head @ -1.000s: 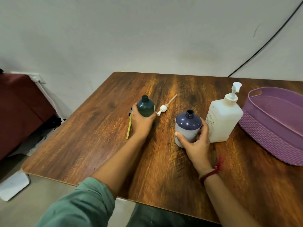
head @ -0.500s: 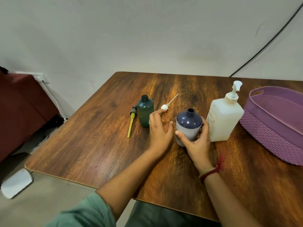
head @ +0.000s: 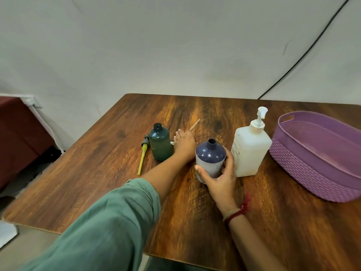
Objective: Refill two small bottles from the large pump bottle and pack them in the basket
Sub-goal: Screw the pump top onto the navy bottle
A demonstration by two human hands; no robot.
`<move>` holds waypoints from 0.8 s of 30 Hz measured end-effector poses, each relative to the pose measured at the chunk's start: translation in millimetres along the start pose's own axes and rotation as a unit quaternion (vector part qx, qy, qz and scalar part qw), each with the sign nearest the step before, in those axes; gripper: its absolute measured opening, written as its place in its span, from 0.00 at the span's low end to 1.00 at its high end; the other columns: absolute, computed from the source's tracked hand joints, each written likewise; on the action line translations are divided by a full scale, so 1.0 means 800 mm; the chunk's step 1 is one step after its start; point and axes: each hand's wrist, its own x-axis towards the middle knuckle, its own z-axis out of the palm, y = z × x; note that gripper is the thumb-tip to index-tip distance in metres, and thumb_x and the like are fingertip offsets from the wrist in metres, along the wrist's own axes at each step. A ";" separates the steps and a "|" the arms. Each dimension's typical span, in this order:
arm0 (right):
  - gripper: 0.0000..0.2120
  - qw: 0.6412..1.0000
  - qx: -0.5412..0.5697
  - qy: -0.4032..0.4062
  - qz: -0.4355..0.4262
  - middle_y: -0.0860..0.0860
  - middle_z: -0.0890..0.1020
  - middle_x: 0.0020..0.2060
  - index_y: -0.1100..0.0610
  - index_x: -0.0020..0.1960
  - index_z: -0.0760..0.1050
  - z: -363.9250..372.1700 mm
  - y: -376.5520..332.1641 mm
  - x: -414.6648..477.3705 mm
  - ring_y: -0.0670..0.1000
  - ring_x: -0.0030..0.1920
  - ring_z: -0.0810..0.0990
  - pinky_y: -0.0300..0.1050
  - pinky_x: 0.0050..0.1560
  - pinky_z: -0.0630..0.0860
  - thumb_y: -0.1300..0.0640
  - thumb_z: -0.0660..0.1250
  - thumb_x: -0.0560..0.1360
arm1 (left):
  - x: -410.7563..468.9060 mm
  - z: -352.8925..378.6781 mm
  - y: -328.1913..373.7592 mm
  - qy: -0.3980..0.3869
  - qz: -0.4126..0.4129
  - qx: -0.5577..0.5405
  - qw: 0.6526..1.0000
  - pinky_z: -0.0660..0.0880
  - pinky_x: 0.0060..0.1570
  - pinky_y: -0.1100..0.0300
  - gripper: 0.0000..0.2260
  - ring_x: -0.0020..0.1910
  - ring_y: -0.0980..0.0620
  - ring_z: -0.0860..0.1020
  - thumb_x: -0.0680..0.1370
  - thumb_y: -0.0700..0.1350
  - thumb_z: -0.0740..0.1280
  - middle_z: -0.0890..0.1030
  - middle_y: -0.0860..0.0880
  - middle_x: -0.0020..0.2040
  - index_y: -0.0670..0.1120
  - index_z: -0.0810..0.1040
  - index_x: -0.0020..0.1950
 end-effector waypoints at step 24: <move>0.40 1.000 0.014 -0.014 0.020 0.47 0.70 0.67 0.53 0.71 0.63 -0.002 -0.003 -0.002 0.41 0.67 0.66 0.23 0.60 0.60 0.52 0.77 0.65 | -0.174 -0.170 -0.003 0.023 0.044 -0.433 0.900 0.76 0.38 0.67 0.05 0.39 0.60 0.79 0.74 0.40 0.70 0.84 0.50 0.43 0.47 0.83 0.48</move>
